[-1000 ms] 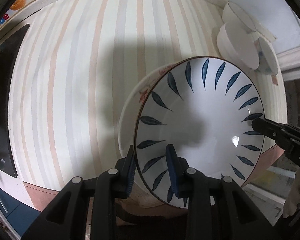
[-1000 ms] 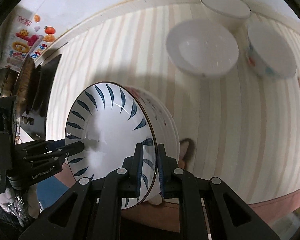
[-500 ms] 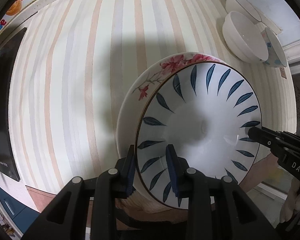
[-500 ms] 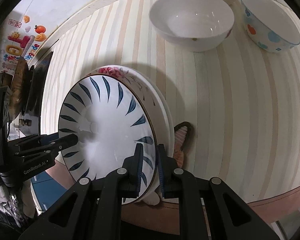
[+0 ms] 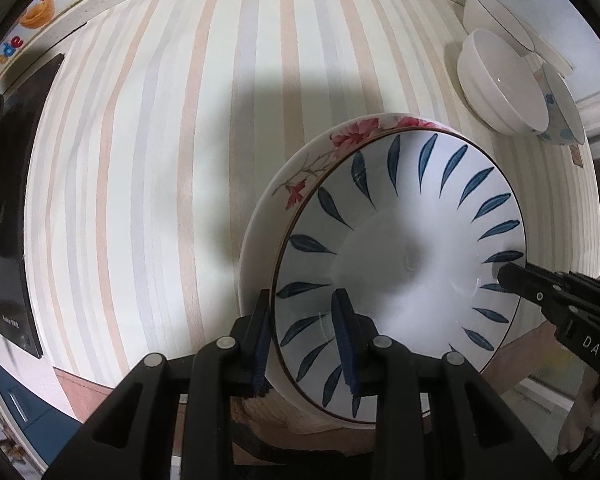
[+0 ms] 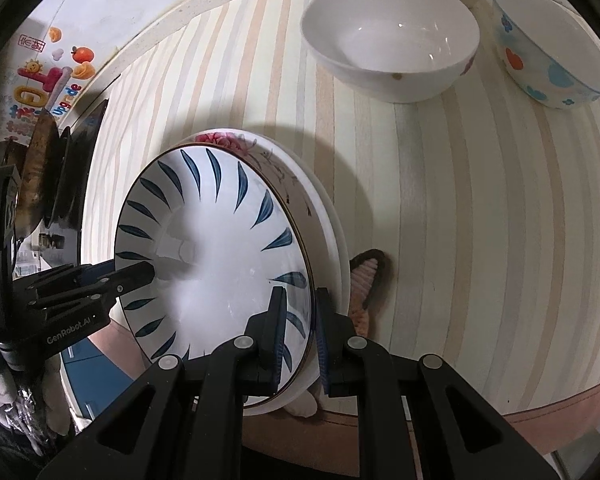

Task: Organize plates and bowls
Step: 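Carry the blue-striped plate and lower it onto the plate stack, then open both tools and lift them off the plate stack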

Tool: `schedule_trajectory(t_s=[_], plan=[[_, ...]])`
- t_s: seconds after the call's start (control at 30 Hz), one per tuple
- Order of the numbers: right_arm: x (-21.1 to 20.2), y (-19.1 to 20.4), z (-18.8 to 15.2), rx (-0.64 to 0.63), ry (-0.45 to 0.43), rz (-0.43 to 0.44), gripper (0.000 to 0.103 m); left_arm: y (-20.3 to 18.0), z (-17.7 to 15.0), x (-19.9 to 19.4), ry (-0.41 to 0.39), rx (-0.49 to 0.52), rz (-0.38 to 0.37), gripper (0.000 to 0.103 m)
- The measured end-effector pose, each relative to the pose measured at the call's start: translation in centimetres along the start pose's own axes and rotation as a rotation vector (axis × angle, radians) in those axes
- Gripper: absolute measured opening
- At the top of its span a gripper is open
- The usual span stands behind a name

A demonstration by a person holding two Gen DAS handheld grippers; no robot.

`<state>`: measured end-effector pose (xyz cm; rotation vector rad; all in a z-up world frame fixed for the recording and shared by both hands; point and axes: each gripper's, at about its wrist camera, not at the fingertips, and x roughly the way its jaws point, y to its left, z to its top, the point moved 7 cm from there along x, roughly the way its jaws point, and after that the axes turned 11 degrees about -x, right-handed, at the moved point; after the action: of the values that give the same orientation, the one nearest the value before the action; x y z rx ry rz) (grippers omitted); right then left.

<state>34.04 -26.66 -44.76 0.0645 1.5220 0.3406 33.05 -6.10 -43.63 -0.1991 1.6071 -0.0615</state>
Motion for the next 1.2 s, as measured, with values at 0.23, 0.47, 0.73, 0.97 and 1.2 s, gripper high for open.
schedule_trajectory(t_s=[0.23,0.47,0.73,0.97,1.2], plan=[[-0.2,0.0,-0.2,0.031,0.015,0.021,0.018,0.7,-0.4,0.4,0.008,-0.034,0.0,0.027],[-0.7,-0.3,-0.1,0.036,0.011,0.04,0.019,1.0,-0.9,0.5,-0.007,-0.07,0.016,0.027],[-1.6,-0.2,-0.1,-0.013,0.011,0.031,0.036,2.1,-2.6,-0.7,-0.04,-0.148,0.043,0.027],[-6.3,2.1,-1.7,-0.095,-0.066,-0.051,0.061,1.6,-6.8,-6.0,-0.137,-0.118,0.03,0.03],[-12.6,5.1,-5.1,-0.127,-0.182,-0.104,0.086,1.0,-9.5,-12.4,-0.243,-0.066,0.01,0.076]])
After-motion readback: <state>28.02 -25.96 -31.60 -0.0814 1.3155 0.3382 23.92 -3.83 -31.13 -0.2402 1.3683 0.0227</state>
